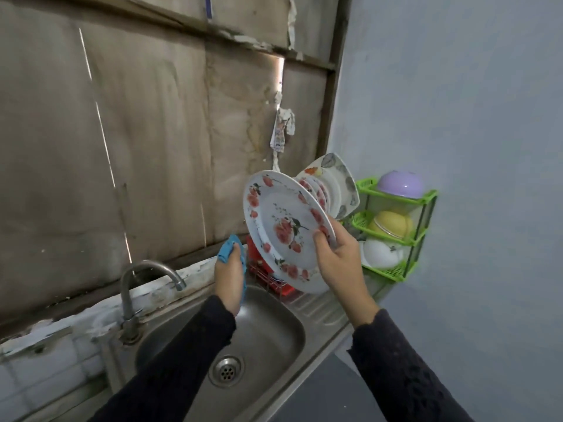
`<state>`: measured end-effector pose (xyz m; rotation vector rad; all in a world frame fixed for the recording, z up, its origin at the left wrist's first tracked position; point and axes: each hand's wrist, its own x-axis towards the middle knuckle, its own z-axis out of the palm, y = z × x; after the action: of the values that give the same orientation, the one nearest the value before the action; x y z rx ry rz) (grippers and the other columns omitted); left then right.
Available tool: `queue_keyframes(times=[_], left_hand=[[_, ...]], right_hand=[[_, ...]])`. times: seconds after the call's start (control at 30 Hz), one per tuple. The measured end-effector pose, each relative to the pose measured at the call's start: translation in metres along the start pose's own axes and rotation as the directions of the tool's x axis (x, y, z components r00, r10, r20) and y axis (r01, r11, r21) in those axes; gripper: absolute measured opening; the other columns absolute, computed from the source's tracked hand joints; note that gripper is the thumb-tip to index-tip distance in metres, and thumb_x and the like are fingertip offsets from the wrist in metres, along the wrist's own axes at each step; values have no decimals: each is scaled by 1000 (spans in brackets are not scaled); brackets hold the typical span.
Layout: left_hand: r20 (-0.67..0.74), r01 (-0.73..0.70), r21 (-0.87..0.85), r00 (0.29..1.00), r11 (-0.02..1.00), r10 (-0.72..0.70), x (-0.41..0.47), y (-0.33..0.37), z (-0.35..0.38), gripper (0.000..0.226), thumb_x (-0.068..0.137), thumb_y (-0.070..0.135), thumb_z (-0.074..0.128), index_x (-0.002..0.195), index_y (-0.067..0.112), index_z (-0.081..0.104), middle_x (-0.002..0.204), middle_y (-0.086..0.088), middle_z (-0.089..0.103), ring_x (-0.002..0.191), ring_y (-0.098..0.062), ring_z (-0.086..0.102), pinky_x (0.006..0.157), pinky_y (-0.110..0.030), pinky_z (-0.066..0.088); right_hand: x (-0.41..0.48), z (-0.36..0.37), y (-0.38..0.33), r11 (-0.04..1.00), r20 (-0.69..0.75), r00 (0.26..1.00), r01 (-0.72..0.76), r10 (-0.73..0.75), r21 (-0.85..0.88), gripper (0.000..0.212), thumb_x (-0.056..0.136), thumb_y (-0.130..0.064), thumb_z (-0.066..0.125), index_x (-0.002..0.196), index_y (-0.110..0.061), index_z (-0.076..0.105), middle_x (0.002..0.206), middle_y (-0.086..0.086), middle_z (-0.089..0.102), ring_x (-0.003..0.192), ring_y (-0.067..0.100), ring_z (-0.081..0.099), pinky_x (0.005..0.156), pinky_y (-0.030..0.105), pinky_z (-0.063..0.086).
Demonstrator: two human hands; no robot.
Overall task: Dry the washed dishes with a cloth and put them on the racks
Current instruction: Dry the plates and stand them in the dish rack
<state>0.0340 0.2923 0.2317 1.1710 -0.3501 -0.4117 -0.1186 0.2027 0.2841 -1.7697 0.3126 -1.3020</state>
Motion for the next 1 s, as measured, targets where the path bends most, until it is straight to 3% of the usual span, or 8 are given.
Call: queue_keyframes(times=[0.1, 0.27, 0.47, 0.57, 0.7, 0.87, 0.93, 1.0], left_hand=[[-4, 7, -51, 1000, 999, -8, 32, -6, 31, 31, 105, 32, 43, 119, 11, 61, 95, -11, 67, 78, -19, 64, 72, -33, 52], [-55, -81, -76, 996, 994, 76, 91, -11, 73, 25, 104, 32, 44, 116, 16, 59, 92, -2, 65, 79, -14, 63, 71, -30, 51], [-144, -163, -26, 977, 986, 157, 160, -7, 106, 24, 104, 34, 44, 123, 25, 55, 96, 1, 60, 90, -18, 57, 78, -33, 47], [-176, -172, 13, 969, 985, 171, 191, -7, 114, 33, 104, 32, 43, 128, 12, 56, 86, 1, 56, 77, -12, 53, 67, -26, 44], [-216, -188, 31, 958, 982, 190, 211, -18, 116, 29, 104, 27, 43, 120, 7, 56, 76, 2, 49, 66, -10, 46, 60, -25, 41], [-229, -207, 105, 947, 973, 226, 228, -26, 122, 19, 105, 26, 41, 90, 23, 52, 74, 2, 45, 64, -9, 43, 60, -24, 38], [-261, -201, 111, 939, 973, 224, 233, -29, 124, 18, 105, 25, 42, 91, 24, 53, 77, 1, 47, 67, -9, 45, 62, -25, 39], [-273, -197, 95, 938, 976, 215, 236, -32, 126, 16, 105, 24, 42, 95, 19, 55, 80, -1, 47, 70, -12, 46, 64, -26, 41]], right_hand=[[26, -8, 20, 1000, -53, 998, 15, -16, -19, 45, 100, -3, 53, 117, -43, 66, 101, 13, 69, 94, 37, 63, 82, 62, 53], [78, -4, 47, 998, -74, 996, 52, -49, 40, 42, 102, -3, 51, 123, -37, 63, 113, -22, 71, 112, 3, 65, 99, 41, 56], [158, 10, 78, 995, -65, 997, 50, -45, 84, 38, 103, -7, 50, 120, -38, 62, 119, -12, 68, 116, 8, 64, 99, 45, 56], [191, 18, 98, 995, -35, 998, 57, -55, 82, 35, 104, -6, 48, 126, -30, 62, 121, -9, 68, 118, 8, 63, 100, 43, 55], [211, 27, 125, 995, -20, 999, 46, -44, 92, 42, 104, -6, 49, 118, -45, 58, 115, -21, 66, 113, -2, 61, 95, 27, 56], [235, 35, 164, 997, 28, 998, 46, -47, 57, 46, 104, -10, 48, 116, -53, 57, 111, -26, 65, 111, -1, 61, 91, 22, 54], [243, 36, 178, 997, 59, 998, 32, -36, 68, 42, 104, -7, 46, 119, -44, 59, 110, -23, 65, 106, -9, 60, 84, 10, 50], [250, 39, 188, 998, 76, 997, 17, -22, 65, 36, 104, -4, 45, 124, -29, 61, 107, -10, 66, 99, -6, 61, 72, 13, 51]])
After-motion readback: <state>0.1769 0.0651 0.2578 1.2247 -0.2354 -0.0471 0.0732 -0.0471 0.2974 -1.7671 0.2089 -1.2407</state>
